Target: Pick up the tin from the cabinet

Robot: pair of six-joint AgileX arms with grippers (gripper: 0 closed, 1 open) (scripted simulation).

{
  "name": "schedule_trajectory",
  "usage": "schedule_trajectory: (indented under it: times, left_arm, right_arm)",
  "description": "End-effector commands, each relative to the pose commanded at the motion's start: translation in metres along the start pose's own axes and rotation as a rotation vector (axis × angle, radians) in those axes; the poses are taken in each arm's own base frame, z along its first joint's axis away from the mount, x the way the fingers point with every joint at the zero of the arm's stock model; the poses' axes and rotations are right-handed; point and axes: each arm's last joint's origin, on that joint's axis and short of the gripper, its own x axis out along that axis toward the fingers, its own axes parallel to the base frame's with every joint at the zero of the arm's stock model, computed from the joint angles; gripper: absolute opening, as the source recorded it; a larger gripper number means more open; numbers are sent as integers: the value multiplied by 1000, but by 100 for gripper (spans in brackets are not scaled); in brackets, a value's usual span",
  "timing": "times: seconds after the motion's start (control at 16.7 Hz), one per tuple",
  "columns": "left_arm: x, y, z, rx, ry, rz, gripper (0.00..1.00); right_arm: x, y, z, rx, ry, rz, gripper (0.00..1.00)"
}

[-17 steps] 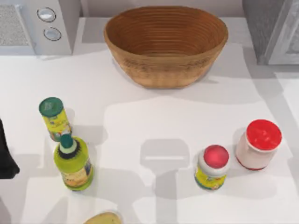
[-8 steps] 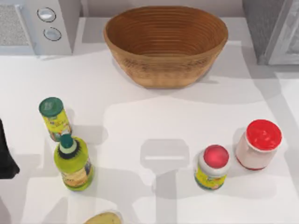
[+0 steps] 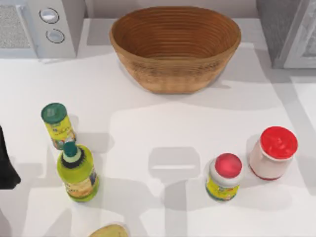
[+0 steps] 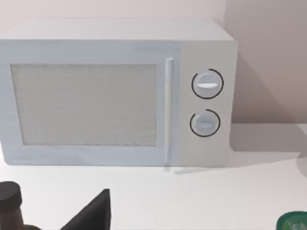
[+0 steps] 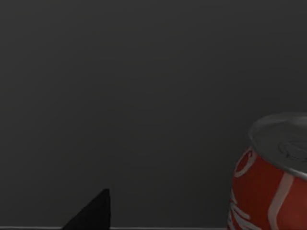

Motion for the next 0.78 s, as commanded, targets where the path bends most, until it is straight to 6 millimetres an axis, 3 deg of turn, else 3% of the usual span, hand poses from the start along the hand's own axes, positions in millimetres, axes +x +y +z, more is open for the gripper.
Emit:
schedule_trajectory:
  times: [0.24,0.78]
  left_arm:
    - [0,0,0,0,0,0,100]
    - [0,0,0,0,0,0,100]
  right_arm:
    - [1,0,0,0,0,0,100]
    - [1,0,0,0,0,0,32]
